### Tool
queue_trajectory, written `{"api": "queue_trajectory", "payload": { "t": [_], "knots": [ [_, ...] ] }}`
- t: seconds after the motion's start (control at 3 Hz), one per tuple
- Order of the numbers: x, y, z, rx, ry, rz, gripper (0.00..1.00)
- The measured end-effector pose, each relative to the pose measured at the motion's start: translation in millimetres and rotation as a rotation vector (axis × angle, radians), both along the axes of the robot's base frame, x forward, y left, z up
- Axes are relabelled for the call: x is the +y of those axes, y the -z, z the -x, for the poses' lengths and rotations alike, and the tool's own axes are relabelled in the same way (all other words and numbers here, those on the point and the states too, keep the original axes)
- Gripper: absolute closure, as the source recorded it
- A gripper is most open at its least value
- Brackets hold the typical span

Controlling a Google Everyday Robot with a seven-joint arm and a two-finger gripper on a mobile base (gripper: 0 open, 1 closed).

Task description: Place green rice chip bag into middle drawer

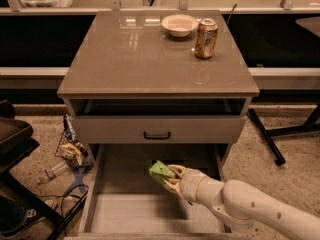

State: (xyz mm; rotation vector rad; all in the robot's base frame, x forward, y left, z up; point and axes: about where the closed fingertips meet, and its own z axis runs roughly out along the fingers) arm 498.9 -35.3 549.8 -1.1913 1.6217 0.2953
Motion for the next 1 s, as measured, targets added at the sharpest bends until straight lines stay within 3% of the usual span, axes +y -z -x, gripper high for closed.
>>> {"api": "queue_trajectory", "payload": {
  "t": [0.33, 0.67, 1.0],
  "knots": [
    [-0.1, 0.1, -0.9, -0.001, 0.003, 0.001, 0.82],
    [1.7, -0.2, -0.7, 0.000, -0.001, 0.000, 0.51],
    [2.8, -0.4, -0.7, -0.001, -0.003, -0.001, 0.28]
  ]
}}
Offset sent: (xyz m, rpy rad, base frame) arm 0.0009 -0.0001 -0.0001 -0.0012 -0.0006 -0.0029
